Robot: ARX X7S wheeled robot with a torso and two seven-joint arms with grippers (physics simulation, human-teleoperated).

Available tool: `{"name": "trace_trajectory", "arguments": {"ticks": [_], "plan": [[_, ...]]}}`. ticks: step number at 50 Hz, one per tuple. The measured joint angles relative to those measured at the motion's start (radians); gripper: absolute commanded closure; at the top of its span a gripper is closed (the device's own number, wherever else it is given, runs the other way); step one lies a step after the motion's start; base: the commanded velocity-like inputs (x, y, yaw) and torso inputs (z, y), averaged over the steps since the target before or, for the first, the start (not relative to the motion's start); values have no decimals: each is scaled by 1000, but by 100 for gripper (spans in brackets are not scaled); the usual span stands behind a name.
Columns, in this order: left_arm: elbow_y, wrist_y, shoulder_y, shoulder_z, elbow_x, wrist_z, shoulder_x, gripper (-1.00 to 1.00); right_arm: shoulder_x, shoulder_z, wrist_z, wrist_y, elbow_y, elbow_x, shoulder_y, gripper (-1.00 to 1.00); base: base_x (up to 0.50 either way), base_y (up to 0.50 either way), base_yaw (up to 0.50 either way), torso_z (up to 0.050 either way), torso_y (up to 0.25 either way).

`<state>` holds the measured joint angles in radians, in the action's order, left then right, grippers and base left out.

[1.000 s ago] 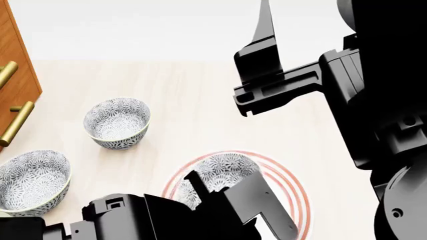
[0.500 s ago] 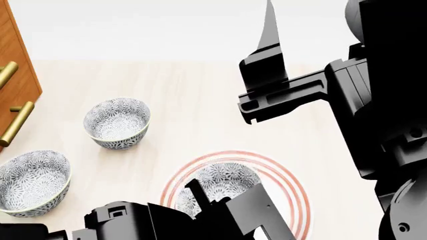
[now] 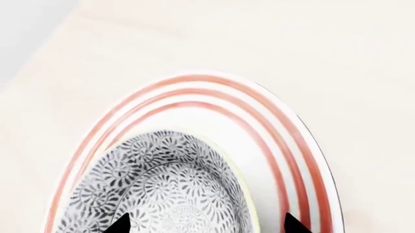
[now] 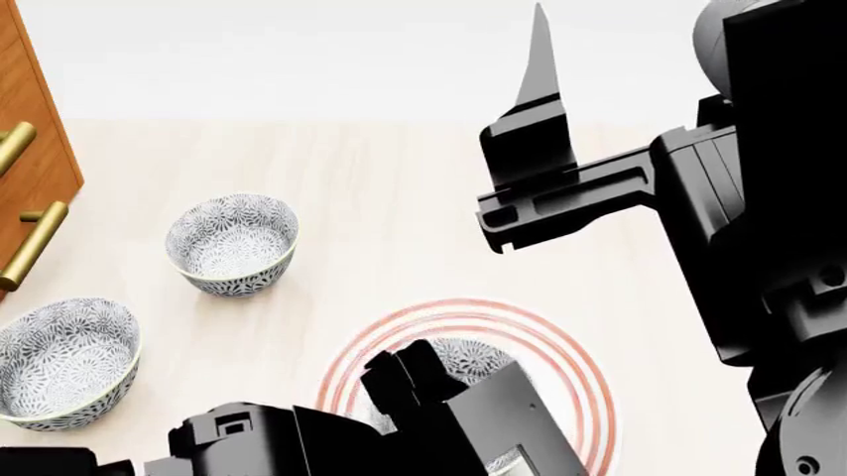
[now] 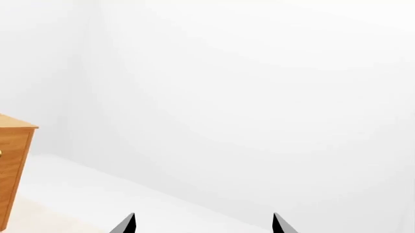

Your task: Put the bowl at the front on the plate.

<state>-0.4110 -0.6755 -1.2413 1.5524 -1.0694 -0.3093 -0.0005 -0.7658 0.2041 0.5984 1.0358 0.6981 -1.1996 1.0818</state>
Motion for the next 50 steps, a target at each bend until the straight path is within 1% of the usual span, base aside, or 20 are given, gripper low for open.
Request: {"name": "trace_trajectory", "arguments": {"ticks": [22, 50], "plan": [[1, 22, -12, -2, -10, 2, 0, -100, -6, 2, 0, -9, 3, -1, -1, -100, 0, 0, 0, 0, 0], [-10, 98, -99, 5, -221, 82, 0, -100, 1, 26, -10, -13, -5, 11, 15, -100, 0, 0, 0, 0, 0]]}}
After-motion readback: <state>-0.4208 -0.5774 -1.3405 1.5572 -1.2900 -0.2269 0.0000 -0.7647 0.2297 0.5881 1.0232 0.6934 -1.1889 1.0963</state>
